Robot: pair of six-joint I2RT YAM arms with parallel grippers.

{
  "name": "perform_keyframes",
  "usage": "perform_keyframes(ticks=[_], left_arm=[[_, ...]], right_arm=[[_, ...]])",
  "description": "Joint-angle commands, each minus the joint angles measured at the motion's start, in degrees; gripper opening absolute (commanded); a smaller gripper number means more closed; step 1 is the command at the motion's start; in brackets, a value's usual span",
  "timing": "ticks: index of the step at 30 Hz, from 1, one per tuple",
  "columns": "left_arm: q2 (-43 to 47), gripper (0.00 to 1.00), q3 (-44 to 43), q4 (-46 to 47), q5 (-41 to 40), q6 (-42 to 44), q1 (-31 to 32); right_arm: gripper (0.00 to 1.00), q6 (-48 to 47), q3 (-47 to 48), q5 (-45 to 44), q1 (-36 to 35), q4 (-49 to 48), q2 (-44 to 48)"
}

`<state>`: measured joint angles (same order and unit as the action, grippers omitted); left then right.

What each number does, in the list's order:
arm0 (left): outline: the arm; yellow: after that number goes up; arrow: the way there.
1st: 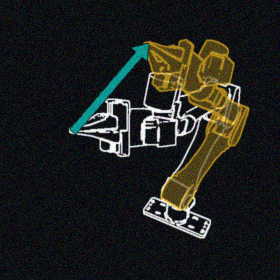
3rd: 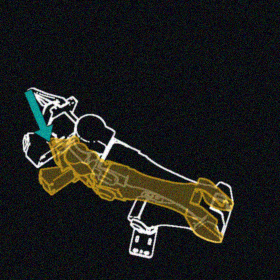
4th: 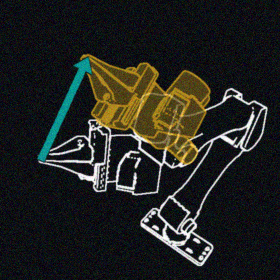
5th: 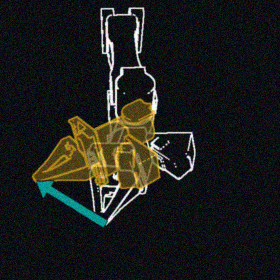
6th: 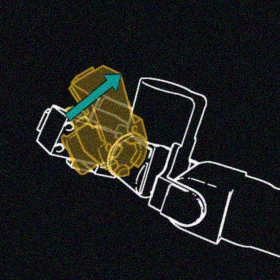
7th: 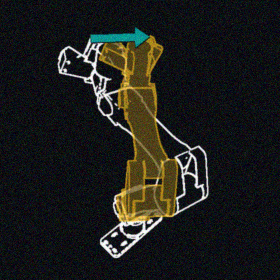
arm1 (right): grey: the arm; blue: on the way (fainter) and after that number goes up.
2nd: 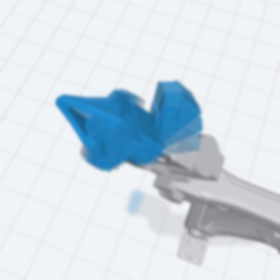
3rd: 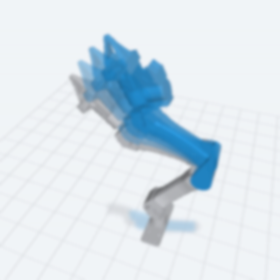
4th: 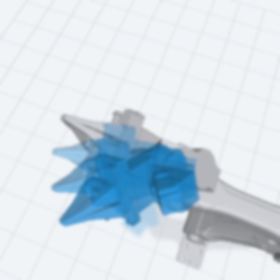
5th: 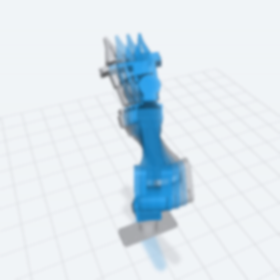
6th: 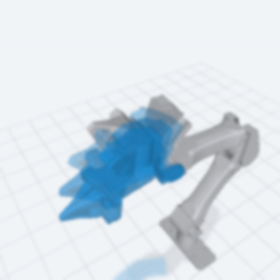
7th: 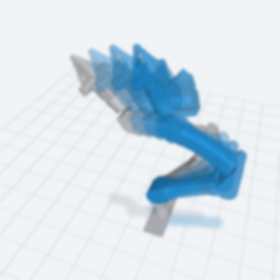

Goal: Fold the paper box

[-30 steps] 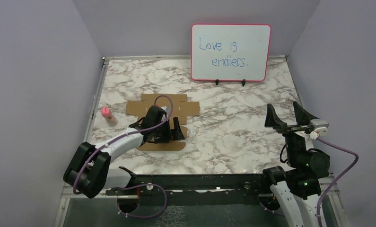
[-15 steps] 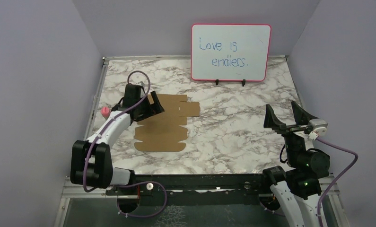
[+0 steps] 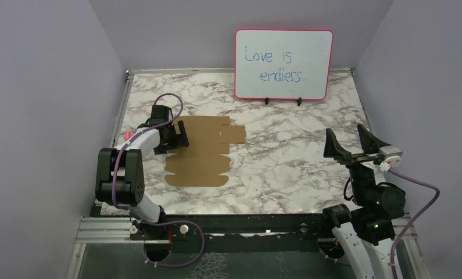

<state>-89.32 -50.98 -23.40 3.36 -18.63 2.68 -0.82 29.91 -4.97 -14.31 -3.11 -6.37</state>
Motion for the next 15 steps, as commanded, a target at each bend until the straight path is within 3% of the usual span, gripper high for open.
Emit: perform_keyframes(ticks=[1,7,15], left_arm=[[-2.1,0.99,0.2,-0.8,0.5,1.1,-0.2],[-2.1,0.99,2.9,0.3,4.7,-1.5,1.4],[0.2,0.99,5.1,0.4,5.0,-5.5,8.2]], right_arm=[[1.00,0.6,0.3,1.1,-0.5,0.1,-0.2],[1.00,0.6,0.2,0.9,-0.6,0.0,0.0],[1.00,0.6,0.2,0.9,-0.7,0.0,0.2]])
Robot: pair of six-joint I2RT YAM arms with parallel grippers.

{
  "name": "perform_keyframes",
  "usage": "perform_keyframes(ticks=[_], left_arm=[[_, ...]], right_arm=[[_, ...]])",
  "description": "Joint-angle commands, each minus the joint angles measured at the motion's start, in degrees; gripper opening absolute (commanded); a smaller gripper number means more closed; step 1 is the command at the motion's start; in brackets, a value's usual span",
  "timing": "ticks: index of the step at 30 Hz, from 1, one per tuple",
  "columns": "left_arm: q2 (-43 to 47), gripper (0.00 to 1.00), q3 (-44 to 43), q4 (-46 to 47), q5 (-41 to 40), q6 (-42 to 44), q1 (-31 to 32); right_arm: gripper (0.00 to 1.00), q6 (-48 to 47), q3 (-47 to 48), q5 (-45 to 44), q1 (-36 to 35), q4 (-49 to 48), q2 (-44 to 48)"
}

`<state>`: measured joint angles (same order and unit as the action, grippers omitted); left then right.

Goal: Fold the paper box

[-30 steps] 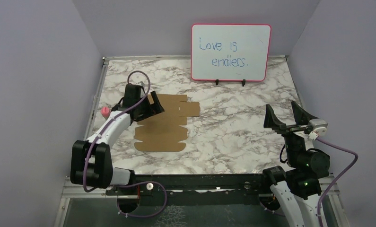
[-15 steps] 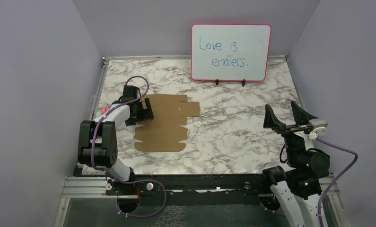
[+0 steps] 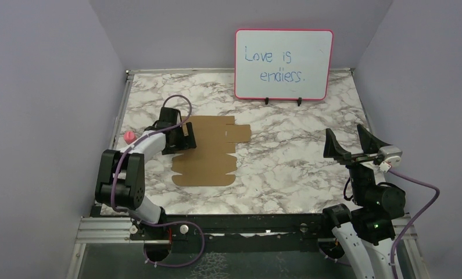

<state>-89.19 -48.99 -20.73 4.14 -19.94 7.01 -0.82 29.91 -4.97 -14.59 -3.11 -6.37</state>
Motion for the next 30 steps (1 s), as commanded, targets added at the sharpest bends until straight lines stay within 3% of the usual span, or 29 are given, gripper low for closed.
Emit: perform_keyframes(ticks=[1,15,25,30], left_arm=[[0.3,0.99,3.2,-2.1,4.2,-4.8,5.0],[0.2,0.99,2.8,1.7,2.4,-13.5,19.8],[9.2,0.99,-0.5,-1.8,-5.7,-10.6,18.8],[13.8,0.99,-1.7,-1.8,-8.6,-7.2,15.2]], right_arm=[[1.00,0.6,0.1,1.0,-0.4,0.0,0.2],[1.00,0.6,0.3,1.3,-0.7,0.1,0.1],[1.00,3.9,2.0,1.8,-0.7,1.2,-2.7],[1.00,8.0,5.3,2.0,-0.7,4.9,-9.9]])
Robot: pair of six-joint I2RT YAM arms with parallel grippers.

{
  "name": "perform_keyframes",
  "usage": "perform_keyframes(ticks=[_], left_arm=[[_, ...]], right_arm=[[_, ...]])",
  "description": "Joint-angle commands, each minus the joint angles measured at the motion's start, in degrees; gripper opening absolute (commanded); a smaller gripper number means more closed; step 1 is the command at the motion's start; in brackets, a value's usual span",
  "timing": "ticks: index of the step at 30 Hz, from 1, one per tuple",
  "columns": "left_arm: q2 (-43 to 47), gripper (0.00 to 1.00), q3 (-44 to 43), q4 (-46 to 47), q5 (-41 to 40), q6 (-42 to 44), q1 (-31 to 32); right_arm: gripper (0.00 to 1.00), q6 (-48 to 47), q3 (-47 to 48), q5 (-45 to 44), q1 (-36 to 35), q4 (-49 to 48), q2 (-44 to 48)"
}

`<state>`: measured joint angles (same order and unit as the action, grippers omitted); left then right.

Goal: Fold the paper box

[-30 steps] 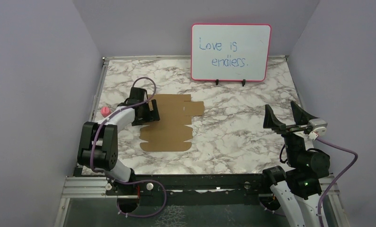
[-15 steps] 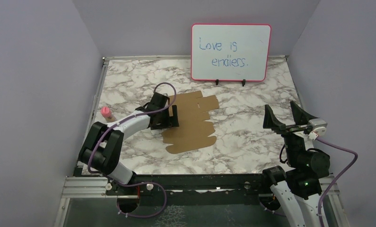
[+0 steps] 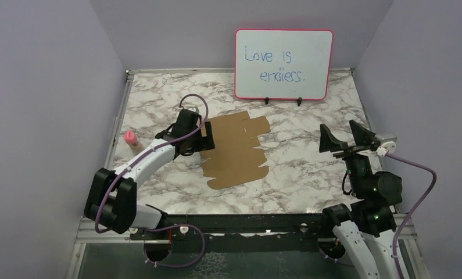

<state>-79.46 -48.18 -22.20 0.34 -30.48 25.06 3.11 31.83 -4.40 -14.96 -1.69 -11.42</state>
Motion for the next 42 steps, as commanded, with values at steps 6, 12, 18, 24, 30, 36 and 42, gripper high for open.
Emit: perform_keyframes(ticks=[6,12,18,24,30,36,42], left_arm=[[5.5,0.99,-2.6,0.8,-0.8,8.8,-11.5],[4.0,0.99,-3.0,1.6,5.1,13.3,-17.7],[5.0,0.99,-3.4,-0.2,0.9,17.3,-16.7],[5.8,0.99,-3.1,-0.7,-1.4,17.3,-16.6],[4.2,0.99,-3.5,-0.1,-0.5,16.8,-16.9],[1.7,0.99,-3.4,1.0,7.3,15.3,-21.1],[0.8,0.99,-2.7,2.5,12.2,14.2,-24.5]], right_arm=[[1.00,8.0,4.9,3.6,-0.3,4.5,-13.6],[1.00,9.9,7.1,13.7,-0.4,3.9,-30.8],[1.00,13.3,9.4,23.0,-0.4,-5.9,-50.1],[1.00,15.2,12.1,25.9,-0.7,-13.1,-65.2],[1.00,18.6,15.7,23.8,-0.7,-15.6,-75.7],[0.95,22.4,18.6,26.2,-0.6,-17.8,-83.9],[0.89,22.0,21.9,26.5,0.5,-17.1,-90.2]])
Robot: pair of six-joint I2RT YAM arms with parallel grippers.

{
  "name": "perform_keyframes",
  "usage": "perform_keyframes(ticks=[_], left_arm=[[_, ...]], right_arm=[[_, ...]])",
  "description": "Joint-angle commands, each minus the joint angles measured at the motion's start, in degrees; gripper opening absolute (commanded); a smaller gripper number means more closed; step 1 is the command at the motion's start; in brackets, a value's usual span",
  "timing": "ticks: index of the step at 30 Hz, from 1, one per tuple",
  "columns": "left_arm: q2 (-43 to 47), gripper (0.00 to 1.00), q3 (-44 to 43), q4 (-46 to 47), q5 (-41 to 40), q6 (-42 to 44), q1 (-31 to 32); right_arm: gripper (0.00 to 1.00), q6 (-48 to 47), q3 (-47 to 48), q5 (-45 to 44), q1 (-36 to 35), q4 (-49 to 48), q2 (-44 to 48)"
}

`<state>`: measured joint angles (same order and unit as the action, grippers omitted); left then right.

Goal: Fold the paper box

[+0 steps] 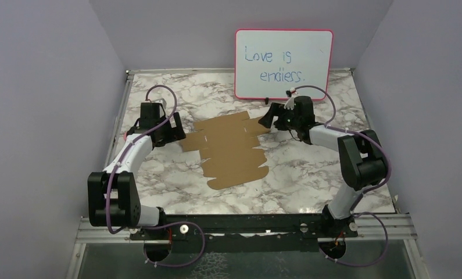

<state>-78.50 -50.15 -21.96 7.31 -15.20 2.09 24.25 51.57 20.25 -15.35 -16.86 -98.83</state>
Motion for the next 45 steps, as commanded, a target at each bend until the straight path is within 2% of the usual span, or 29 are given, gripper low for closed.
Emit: perform_keyframes(ticks=[1,7,13,21,26,32,40,45], left_arm=[[-0.3,0.99,-0.5,2.4,5.4,-1.1,-1.6],[-1.0,0.99,-0.5,2.7,7.9,-0.9,-2.9],[-0.6,0.99,-0.2,2.9,9.2,-0.2,-3.1],[-0.6,0.99,-0.1,3.1,11.9,0.2,-3.1],[-0.4,0.99,0.1,3.3,12.9,0.6,-3.1],[-1.1,0.99,-0.1,3.4,14.3,0.8,-3.1],[-1.8,0.99,0.0,3.4,15.0,0.8,-3.1],[-2.4,0.99,-0.2,3.9,16.7,0.2,-3.1]], right_arm=[[0.87,0.7,2.4,2.8,1.4,-2.4,-3.6],[0.73,1.9,4.1,9.2,4.6,-3.4,-9.3],[0.62,4.1,3.9,13.5,4.8,-7.0,-13.5],[0.53,5.6,3.7,16.5,5.2,-9.5,-17.6],[0.36,6.1,2.8,18.4,5.8,-10.3,-18.3],[0.14,6.2,-1.2,20.0,6.8,-11.4,-14.5],[0.11,6.1,-11.8,21.7,9.0,-12.7,-6.9],[0.11,5.4,-17.8,18.5,11.1,-11.5,-0.5]])
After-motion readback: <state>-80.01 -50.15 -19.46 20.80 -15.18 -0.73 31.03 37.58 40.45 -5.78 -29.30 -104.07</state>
